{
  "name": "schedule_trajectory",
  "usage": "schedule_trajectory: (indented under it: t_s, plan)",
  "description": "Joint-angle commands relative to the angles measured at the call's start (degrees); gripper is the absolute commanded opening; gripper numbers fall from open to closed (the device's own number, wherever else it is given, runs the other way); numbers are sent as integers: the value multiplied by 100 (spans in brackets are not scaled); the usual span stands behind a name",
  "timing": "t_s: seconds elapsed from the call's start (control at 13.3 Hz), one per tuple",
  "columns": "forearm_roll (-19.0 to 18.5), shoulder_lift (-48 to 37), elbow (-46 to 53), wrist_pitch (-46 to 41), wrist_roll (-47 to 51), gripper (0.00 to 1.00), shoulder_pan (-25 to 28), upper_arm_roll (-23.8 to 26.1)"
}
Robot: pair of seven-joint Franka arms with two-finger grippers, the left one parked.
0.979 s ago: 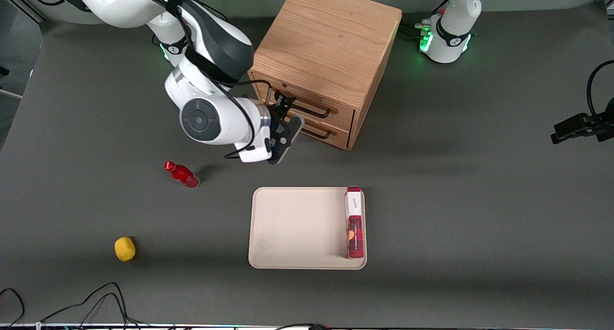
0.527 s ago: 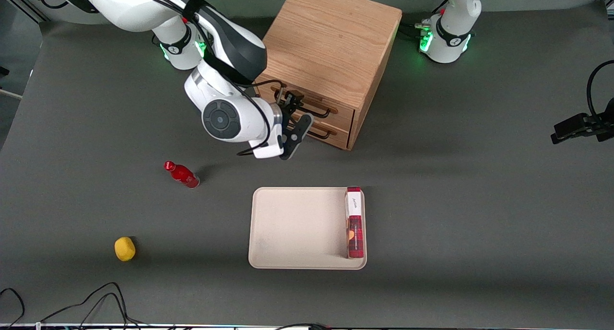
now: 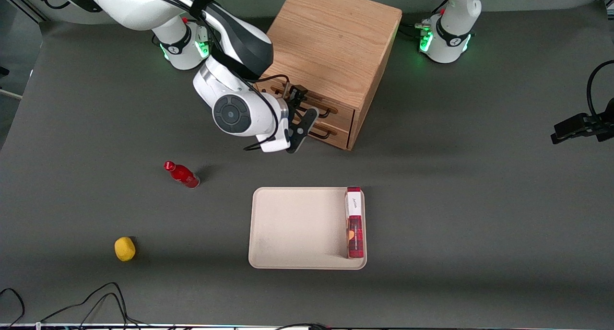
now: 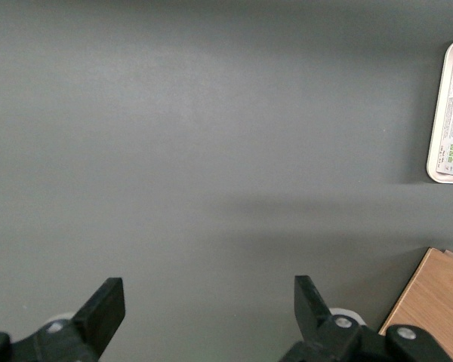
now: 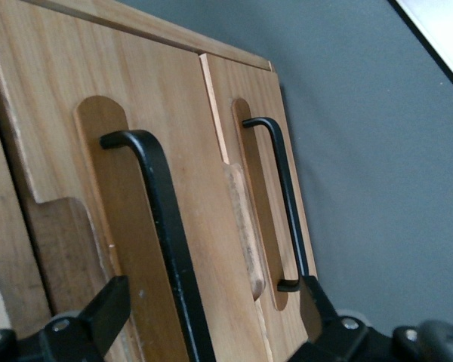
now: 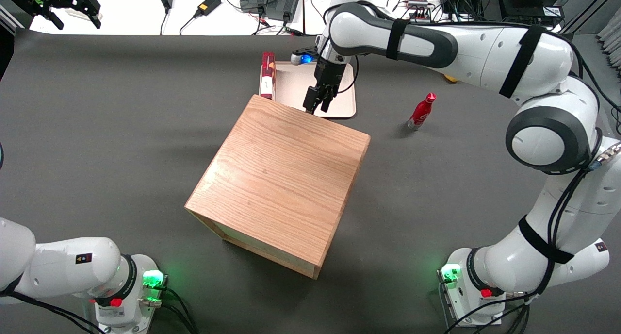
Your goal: Open upper drawer
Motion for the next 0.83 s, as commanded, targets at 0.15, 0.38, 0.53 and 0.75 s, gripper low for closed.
schedule_trajectory:
  t_s: [0.15,0.38,0.53,0.75]
  plan:
    - [-183,-115,-162,157,127,100,-103,45]
    - [-236,-123,-267,307,136,100,-68,54]
    - [-236,-123,-276,316,136,100,-59,63]
    - [-236,-115,-311,325,136,100,-50,63]
